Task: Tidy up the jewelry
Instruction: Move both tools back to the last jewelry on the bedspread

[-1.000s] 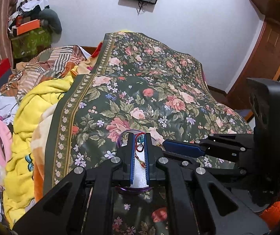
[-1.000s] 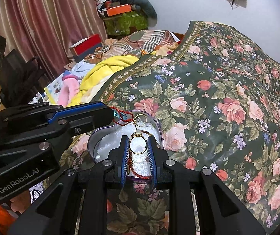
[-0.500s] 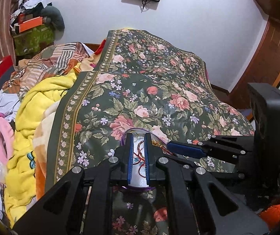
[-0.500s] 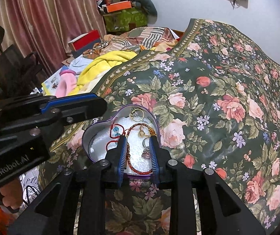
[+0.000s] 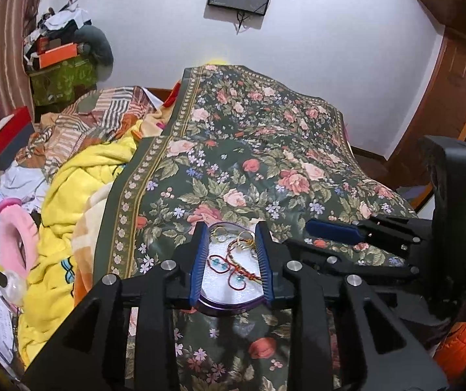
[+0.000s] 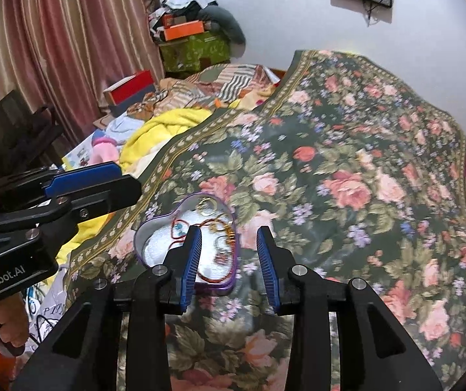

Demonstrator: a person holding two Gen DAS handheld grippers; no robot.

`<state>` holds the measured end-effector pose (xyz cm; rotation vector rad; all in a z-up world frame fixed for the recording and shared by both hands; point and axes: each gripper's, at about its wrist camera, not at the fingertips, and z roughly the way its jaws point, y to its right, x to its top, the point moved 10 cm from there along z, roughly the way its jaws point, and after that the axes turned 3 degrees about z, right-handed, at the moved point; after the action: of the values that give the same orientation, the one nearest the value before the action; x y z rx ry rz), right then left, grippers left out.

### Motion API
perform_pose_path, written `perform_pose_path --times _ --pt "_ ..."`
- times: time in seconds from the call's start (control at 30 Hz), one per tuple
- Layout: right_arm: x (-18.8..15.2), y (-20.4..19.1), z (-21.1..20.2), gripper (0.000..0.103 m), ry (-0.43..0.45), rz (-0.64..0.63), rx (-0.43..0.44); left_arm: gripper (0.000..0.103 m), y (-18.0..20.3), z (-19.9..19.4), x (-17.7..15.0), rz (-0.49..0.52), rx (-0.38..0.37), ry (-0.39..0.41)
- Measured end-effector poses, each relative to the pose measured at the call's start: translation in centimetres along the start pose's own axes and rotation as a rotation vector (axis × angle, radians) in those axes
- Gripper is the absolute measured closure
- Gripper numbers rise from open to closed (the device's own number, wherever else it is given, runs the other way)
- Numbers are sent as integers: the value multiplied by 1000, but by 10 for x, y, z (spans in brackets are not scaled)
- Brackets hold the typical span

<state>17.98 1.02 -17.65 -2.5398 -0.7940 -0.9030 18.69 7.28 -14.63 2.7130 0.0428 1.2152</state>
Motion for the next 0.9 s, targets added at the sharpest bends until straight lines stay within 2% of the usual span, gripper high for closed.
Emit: perform_pose_path --times 0.2,0.33,0.53,0.73,0.9 --pt "4 23 -29 71 53 20 -50 71 23 -7 3 39 -10 9" --pt "4 43 -46 71 79 47 -83 65 41 -7 4 64 -25 7" --pt "-3 76 -65 71 97 101 -132 64 71 -2 3 101 -58 -8" --pt "-19 112 -76 70 89 154 -183 63 101 17 -10 139 -93 -64" --pt "-40 147 -79 63 68 209 -231 63 118 40 -28 165 -112 -132"
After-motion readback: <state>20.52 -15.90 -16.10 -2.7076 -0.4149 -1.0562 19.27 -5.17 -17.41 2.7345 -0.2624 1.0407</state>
